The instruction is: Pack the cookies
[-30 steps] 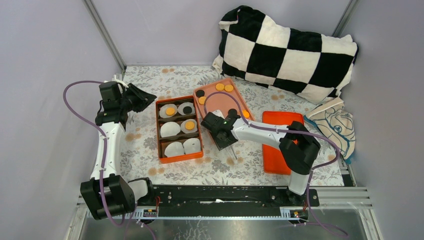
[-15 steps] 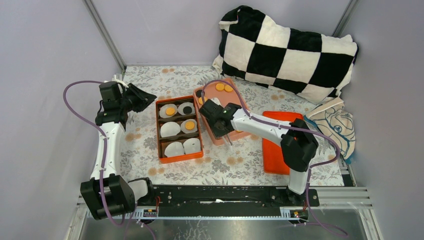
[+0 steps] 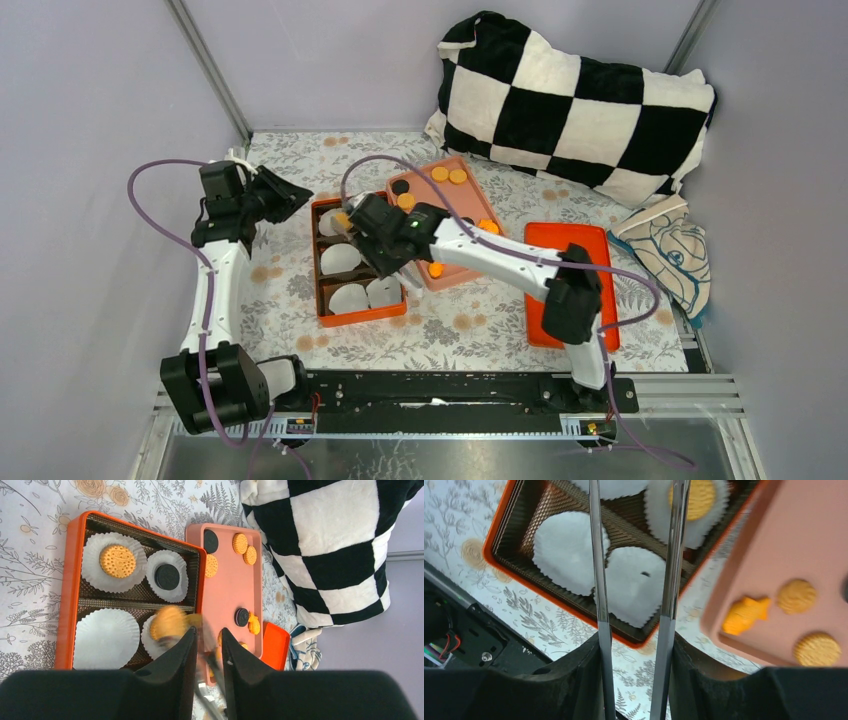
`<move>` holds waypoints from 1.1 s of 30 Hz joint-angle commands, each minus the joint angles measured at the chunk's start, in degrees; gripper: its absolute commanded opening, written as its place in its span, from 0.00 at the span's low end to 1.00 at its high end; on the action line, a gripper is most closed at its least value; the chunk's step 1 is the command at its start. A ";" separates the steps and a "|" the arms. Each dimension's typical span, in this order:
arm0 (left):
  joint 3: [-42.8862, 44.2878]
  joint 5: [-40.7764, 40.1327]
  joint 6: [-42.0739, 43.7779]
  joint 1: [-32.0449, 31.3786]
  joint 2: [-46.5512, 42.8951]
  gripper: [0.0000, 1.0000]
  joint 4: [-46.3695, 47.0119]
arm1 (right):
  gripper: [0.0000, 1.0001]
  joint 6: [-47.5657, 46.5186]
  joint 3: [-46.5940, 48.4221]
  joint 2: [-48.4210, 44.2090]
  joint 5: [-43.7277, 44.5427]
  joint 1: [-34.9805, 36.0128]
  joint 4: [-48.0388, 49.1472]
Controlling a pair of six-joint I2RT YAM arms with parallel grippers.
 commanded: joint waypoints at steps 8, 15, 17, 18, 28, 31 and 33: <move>2.38 -1.16 2.31 -0.24 0.35 0.29 0.61 | 0.08 -3.33 6.81 10.47 -9.10 1.55 -1.36; 1.62 -0.65 2.35 -0.26 0.47 0.29 1.55 | 0.40 -3.66 6.95 11.15 -9.29 1.55 0.12; 1.70 -0.46 2.65 -0.27 0.42 0.29 1.56 | 0.44 -3.67 6.92 11.04 -9.19 1.55 0.43; 1.71 -0.38 2.79 -0.27 0.34 0.29 1.67 | 0.45 -3.60 6.93 10.92 -9.03 1.55 0.56; 1.00 1.74 2.89 -0.25 -0.36 0.31 3.26 | 0.53 -3.15 6.79 10.32 -7.28 1.55 1.14; 1.08 1.92 2.93 -0.27 -0.39 0.31 3.36 | 0.52 -2.88 6.12 8.49 -4.57 1.55 0.85; 1.18 1.71 2.93 -0.25 -0.68 0.31 3.34 | 0.52 -2.93 5.29 5.88 -1.01 1.50 0.35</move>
